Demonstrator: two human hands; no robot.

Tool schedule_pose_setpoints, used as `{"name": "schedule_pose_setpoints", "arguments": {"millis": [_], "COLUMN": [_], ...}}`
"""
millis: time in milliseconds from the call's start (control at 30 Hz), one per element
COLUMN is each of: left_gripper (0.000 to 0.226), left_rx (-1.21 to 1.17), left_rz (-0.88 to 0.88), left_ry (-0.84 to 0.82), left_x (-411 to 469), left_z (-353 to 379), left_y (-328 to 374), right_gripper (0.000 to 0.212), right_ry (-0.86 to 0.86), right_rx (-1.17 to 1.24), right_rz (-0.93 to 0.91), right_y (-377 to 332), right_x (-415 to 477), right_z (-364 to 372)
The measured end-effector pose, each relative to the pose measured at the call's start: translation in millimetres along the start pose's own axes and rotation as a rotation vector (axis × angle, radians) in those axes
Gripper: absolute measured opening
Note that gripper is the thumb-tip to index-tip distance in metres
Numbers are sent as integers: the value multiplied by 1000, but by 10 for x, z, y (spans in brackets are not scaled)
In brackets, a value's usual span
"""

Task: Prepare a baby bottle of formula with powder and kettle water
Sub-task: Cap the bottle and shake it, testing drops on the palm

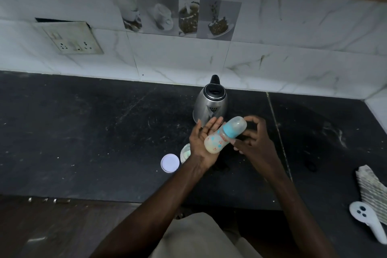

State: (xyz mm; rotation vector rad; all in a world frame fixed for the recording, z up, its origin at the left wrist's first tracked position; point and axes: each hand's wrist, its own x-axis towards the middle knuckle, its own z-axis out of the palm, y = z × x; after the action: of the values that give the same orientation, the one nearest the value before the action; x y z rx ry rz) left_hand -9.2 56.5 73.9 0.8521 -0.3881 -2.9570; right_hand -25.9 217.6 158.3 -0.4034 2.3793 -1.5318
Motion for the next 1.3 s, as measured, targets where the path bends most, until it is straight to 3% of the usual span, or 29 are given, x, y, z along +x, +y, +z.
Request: {"name": "schedule_pose_setpoints", "arguments": {"millis": [300,467,633,933,1300], "left_gripper": [43,26,21,32,35], "left_rx": [63,205,440,828,940], "left_rz": [-116,-166,-110,52,68], "left_ry": [81,230,233,184,186], "left_x": [16,77,87,120,220], "left_z": [60,91,54,-206,-372], "left_y": [-111,-175,-275,-357,-437], "right_gripper": [66,68,76,82,72], "right_ry": [-6,70,105,76,69], "right_rx": [43,-2,-68,-116,-58], "right_rz": [0,28,39,110,229], "right_y": [103,214,394,807,1083], "right_x": [-14,55,53,230,346], "right_z": [-55,-92,-48,16,5]}}
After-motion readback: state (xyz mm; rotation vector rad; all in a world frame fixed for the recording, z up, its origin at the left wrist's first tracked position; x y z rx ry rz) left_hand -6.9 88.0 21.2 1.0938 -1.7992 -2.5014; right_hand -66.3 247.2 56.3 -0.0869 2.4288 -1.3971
